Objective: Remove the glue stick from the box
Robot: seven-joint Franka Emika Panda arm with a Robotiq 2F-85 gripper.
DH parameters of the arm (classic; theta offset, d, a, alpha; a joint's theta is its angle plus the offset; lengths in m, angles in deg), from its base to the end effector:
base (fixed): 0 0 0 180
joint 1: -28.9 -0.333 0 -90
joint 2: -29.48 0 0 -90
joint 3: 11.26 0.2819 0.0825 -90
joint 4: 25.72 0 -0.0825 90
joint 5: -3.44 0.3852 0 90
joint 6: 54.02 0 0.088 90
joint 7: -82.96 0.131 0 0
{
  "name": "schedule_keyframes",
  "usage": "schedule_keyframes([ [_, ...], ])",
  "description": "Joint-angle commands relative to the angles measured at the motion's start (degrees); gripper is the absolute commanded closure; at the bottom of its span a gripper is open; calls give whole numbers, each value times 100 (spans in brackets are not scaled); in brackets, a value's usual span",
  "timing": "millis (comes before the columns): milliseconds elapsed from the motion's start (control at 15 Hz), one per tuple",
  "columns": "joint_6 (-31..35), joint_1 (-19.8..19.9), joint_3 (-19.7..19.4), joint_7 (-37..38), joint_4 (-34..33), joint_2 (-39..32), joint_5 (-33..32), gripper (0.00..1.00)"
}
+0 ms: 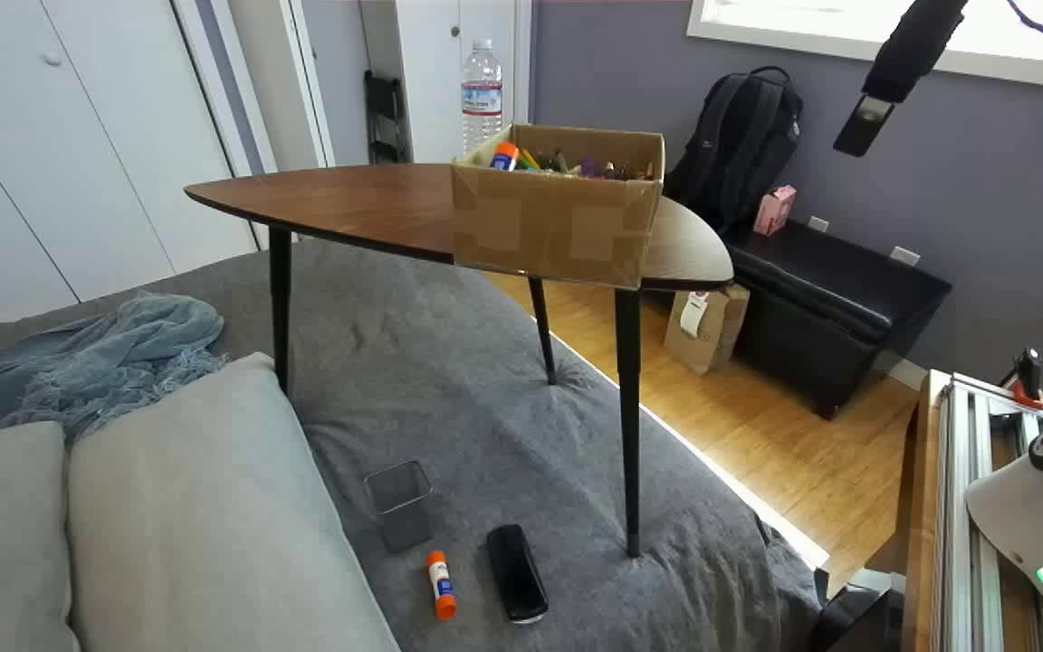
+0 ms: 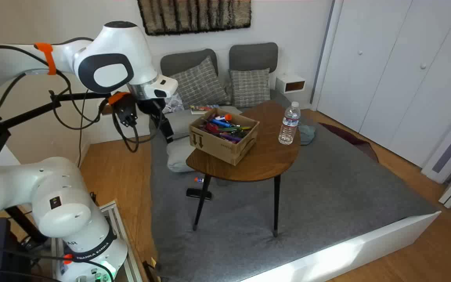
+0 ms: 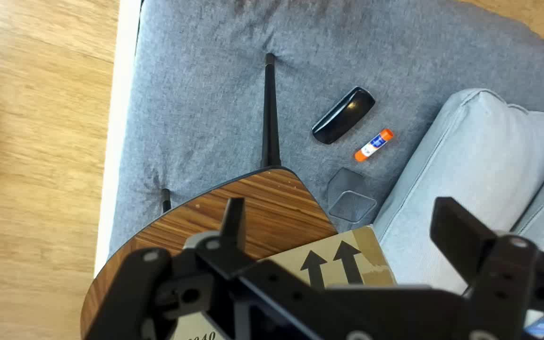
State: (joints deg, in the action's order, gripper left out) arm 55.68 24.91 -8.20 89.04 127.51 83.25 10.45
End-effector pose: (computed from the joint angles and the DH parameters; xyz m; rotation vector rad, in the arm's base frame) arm 0.3216 0.0501 0.4708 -3.0367 0.0486 -0.2583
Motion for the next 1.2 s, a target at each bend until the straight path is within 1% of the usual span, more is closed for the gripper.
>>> schedule_keyframes([
  [0, -21, 47, 32, -32, -17, -3, 31, 0],
  [800, -21, 47, 32, -32, -17, -3, 31, 0],
  [933, 288, 139, 48, 159, -277, -314, 117, 0],
  [1133, 586, 139, 98, 478, -900, -927, 336, 0],
])
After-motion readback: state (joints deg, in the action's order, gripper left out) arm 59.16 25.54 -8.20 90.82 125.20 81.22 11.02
